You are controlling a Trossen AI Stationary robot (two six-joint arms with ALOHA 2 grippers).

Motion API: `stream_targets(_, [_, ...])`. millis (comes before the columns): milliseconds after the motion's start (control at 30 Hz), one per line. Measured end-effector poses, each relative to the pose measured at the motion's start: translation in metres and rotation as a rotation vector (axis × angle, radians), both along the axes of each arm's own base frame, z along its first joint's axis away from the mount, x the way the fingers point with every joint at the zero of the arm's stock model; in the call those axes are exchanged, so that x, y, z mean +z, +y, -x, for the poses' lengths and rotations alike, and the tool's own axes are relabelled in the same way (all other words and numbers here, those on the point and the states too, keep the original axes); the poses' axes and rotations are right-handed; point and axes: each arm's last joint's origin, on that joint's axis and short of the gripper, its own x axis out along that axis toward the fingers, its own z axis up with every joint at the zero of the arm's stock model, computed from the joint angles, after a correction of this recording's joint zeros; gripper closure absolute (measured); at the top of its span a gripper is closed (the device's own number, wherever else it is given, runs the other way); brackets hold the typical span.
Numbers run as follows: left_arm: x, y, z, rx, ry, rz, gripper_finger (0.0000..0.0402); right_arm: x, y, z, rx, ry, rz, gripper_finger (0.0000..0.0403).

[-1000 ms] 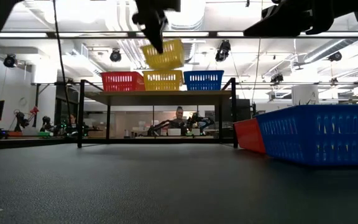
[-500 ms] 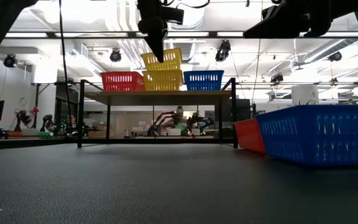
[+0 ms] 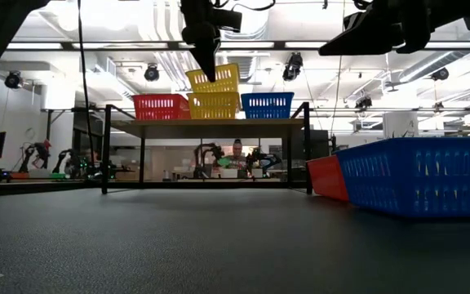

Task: Stack baskets on shelf by color
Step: Stack the left yellow bin on top of the yellow bin on the shelf

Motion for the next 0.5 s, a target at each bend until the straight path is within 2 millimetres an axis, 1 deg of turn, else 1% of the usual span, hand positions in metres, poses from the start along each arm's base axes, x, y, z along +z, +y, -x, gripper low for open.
stream_targets(500, [-0.0003, 0.0018, 0.0004, 0.004, 0.000, 0.003, 0.0401, 0.0000, 0.0000, 0.0000, 0.000, 0.000, 0.000, 0.0394])
